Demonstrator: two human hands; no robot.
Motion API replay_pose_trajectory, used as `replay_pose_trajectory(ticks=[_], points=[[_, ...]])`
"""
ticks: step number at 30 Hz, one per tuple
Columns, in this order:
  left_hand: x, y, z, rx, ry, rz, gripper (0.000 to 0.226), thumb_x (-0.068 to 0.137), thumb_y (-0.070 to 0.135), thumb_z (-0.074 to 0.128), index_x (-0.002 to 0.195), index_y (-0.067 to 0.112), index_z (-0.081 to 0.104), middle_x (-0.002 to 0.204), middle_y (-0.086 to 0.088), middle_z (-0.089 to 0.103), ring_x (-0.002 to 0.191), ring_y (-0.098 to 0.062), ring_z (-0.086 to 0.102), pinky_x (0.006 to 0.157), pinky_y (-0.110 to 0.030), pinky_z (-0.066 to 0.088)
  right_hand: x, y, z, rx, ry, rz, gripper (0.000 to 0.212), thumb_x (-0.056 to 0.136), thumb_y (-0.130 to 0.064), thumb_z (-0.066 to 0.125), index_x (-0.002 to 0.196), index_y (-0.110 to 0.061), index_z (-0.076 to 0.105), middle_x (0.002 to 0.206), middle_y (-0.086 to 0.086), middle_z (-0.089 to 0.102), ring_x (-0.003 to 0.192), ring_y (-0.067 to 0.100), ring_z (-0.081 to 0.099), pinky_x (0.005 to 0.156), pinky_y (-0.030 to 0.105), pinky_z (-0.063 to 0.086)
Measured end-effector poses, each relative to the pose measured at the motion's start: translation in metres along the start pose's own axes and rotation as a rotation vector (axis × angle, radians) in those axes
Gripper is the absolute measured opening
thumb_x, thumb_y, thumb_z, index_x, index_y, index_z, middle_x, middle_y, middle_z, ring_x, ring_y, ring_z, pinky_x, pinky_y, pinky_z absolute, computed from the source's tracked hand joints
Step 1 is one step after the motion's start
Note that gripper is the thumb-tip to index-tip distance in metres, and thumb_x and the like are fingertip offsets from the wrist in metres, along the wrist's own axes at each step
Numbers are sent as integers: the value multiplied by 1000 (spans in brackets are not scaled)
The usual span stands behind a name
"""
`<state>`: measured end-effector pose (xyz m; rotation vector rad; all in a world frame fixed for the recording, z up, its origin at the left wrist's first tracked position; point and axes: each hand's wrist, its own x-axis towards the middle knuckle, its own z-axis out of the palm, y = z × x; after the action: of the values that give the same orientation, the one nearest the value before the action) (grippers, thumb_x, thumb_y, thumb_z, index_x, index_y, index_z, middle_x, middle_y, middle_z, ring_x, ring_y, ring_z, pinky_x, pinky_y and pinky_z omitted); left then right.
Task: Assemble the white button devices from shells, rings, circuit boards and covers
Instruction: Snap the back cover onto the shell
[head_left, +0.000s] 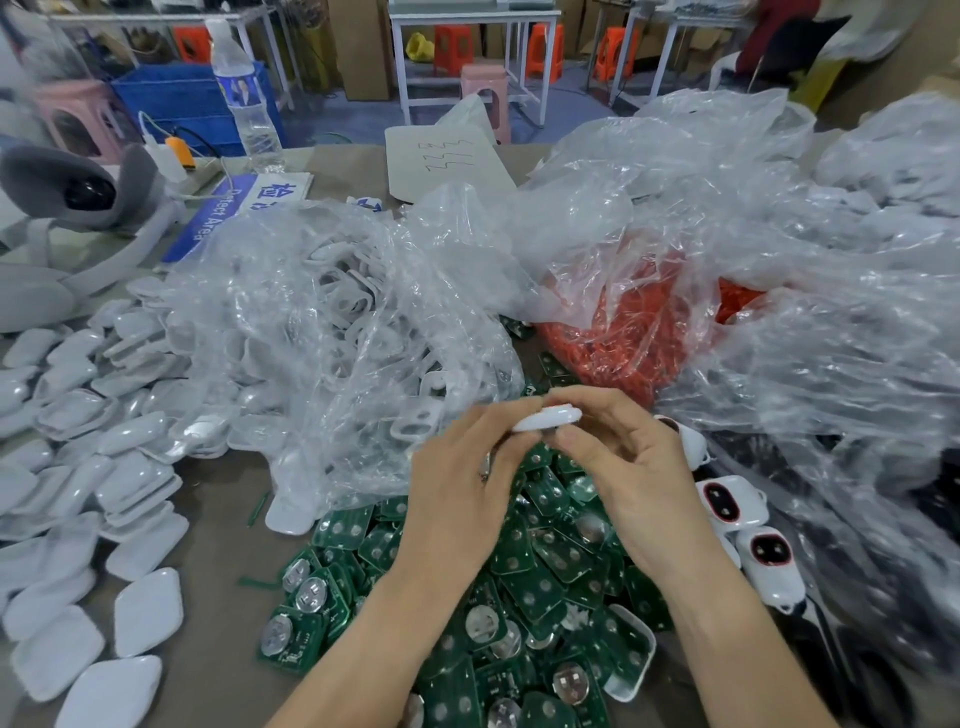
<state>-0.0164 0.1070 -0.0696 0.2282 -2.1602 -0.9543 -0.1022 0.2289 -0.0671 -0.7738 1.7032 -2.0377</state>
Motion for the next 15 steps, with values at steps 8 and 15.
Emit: replay_pose_trajectory(ticks=[8, 15], points=[[-2, 5, -3, -461, -71, -341, 48, 95, -1, 52, 124, 35, 61, 116, 14, 71, 96, -4, 69, 84, -20, 55, 0, -4, -2, 90, 41, -13, 40, 74, -16, 74, 108, -35, 70, 106, -2, 72, 91, 11, 67, 77, 21, 53], [2, 1, -3, -548, -179, -480, 17, 93, 9, 62, 105, 15, 71, 91, 0, 76, 78, -11, 70, 74, -21, 55, -2, -10, 3, -58, -22, -73, 42, 73, -14, 77, 105, -41, 70, 102, -8, 73, 95, 7, 68, 79, 15, 51]])
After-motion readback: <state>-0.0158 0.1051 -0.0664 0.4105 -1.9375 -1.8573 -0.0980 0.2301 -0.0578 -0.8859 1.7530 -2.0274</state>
